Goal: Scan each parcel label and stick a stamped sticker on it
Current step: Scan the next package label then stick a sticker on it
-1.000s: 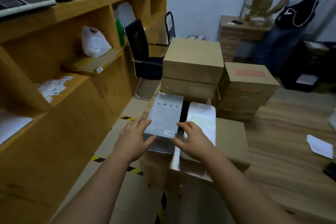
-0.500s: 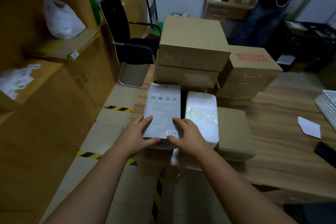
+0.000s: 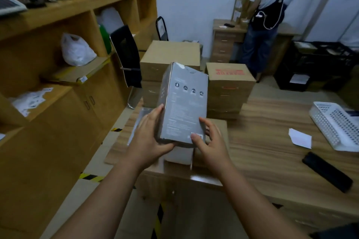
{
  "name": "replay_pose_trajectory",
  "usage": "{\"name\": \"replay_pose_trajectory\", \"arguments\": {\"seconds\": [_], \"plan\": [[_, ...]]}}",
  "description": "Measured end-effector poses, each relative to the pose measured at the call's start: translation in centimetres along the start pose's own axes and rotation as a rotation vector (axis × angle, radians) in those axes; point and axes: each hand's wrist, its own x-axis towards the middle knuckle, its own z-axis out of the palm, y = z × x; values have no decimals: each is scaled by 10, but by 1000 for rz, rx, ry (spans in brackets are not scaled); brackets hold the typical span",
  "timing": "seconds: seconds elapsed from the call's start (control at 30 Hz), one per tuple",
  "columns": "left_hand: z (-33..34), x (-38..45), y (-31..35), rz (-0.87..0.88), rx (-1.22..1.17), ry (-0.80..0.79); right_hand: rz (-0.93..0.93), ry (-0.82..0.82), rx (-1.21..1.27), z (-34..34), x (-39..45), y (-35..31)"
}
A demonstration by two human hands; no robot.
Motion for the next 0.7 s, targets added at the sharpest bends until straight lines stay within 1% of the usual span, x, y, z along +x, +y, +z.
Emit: {"name": "replay_pose_trajectory", "arguments": {"seconds": [0.13, 0.23, 0.33, 0.47, 0.6, 0.7], "plan": [[63, -1, 54, 106, -96, -39, 0, 58, 10, -84, -23, 13], [109, 0, 83, 101, -138, -125, 92, 82, 47, -138, -37, 30], [147, 9, 102, 51, -164, -256, 187, 116, 58, -178, -42, 51], [196, 27, 113, -13, -189, -374, 295, 141, 13, -212, -34, 83], [240, 50, 109, -43, -217, -400, 403, 138, 17, -236, -14, 116], [268, 69, 103, -34, -137, -405, 467, 99, 9, -244, 8, 140]]}}
